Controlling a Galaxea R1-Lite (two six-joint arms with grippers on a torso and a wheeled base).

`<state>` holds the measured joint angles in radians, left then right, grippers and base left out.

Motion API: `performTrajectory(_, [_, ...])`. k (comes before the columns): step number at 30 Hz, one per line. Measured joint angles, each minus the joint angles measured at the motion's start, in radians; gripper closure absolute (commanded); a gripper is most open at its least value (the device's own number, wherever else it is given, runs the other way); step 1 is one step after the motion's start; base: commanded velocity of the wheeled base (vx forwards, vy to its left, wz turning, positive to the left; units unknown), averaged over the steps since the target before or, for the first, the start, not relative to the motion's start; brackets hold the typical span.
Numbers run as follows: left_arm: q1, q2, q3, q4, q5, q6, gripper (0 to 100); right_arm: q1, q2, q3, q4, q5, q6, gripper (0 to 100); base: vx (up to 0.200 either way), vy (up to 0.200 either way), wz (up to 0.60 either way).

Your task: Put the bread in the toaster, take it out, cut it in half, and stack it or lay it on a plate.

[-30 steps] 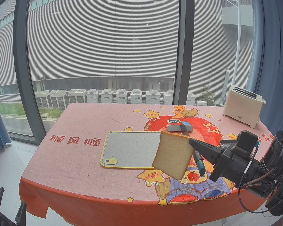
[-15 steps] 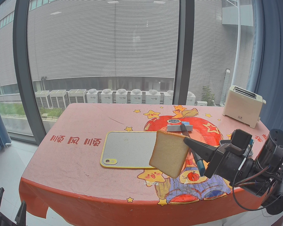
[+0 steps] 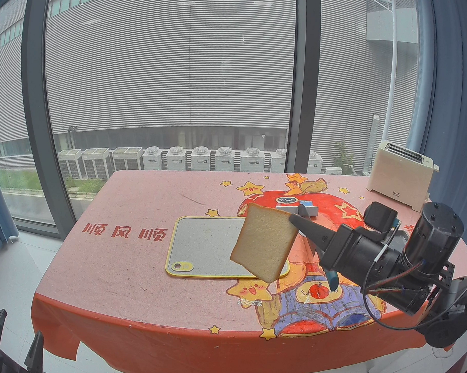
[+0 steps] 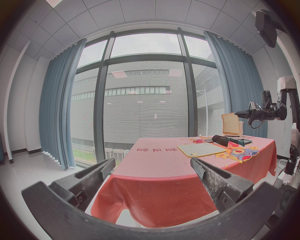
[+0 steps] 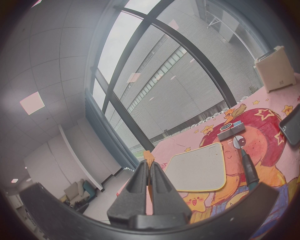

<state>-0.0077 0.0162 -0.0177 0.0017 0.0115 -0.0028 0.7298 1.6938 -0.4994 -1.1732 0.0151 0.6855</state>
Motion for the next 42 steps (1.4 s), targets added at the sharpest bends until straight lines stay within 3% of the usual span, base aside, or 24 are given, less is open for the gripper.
performTrajectory(6, [0.0,0.0,0.0,0.0,0.0,0.0,0,-0.008,0.034,-0.044,-0.001,-0.007,0.12,100,0.0,0.0,0.0])
performTrajectory(11, [0.0,0.0,0.0,0.0,0.0,0.0,0,-0.006,0.068,-0.049,-0.002,-0.015,0.175,100,0.0,0.0,0.0])
performTrajectory(21, [-0.001,0.0,0.0,0.0,-0.001,0.0,0,-0.019,0.18,-0.056,-0.218,-0.049,0.187,100,0.0,0.0,0.0])
performTrajectory(27, [0.0,0.0,0.0,0.0,-0.001,0.0,0,-0.022,0.232,-0.105,-0.224,-0.061,0.181,100,0.0,0.0,0.0])
performTrajectory(39, [0.0,0.0,0.0,0.0,0.0,0.0,0,-0.01,0.272,-0.341,0.084,-0.149,0.179,100,0.0,0.0,0.0])
performTrajectory(42, [0.0,0.0,0.0,0.0,-0.001,0.0,0,-0.006,0.279,-0.393,0.165,-0.168,0.203,100,0.0,0.0,0.0])
